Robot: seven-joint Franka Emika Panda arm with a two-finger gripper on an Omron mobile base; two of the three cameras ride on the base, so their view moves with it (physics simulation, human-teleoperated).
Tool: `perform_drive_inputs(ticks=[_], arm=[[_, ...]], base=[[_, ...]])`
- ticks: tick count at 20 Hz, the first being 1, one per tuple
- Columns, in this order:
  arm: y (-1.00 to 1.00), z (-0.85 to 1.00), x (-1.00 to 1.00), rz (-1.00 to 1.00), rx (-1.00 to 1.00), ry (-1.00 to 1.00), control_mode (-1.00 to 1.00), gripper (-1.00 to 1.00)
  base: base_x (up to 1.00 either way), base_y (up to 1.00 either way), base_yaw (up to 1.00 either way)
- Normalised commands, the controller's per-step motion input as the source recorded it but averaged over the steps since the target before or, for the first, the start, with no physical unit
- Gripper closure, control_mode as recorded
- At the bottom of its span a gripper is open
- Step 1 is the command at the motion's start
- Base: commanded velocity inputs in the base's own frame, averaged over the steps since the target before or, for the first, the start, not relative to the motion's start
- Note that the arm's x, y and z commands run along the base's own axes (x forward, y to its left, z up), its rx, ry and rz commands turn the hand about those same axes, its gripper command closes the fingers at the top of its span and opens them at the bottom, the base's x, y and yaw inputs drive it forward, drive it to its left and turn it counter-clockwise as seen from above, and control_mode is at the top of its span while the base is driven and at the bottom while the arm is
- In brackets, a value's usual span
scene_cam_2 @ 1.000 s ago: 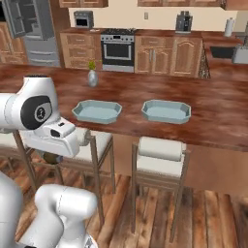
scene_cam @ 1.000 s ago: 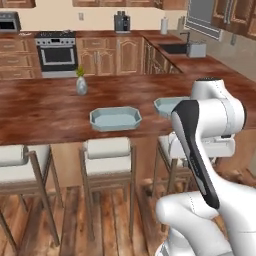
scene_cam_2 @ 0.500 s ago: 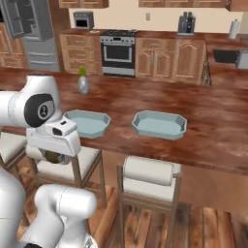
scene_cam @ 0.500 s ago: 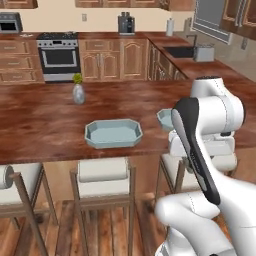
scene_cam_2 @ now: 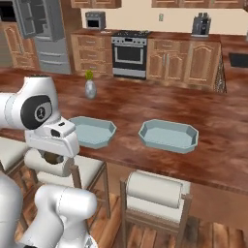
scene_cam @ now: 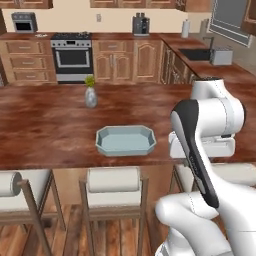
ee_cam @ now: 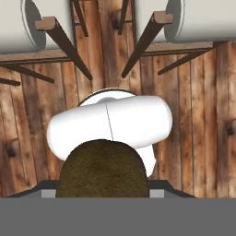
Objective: Place the cold items (kiwi and peach) from the fridge in one tupperware on the dining counter. Place the warm items (hot dog and kebab skewer) in the stove area in another tupperware.
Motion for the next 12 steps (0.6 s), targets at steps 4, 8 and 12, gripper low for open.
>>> perform_drive_inputs(ticks=[4,8,12], arm=[[0.0,0.0,0.0,0.0,0.0,0.0,1.0,1.0],[0.0,0.0,0.0,0.0,0.0,0.0,1.0,1.0],[0.0,0.0,0.0,0.0,0.0,0.0,1.0,1.0]], base=[[0.63,0.0,0.28],[0.47,0.0,0.26],[0.4,0.09,0.21]])
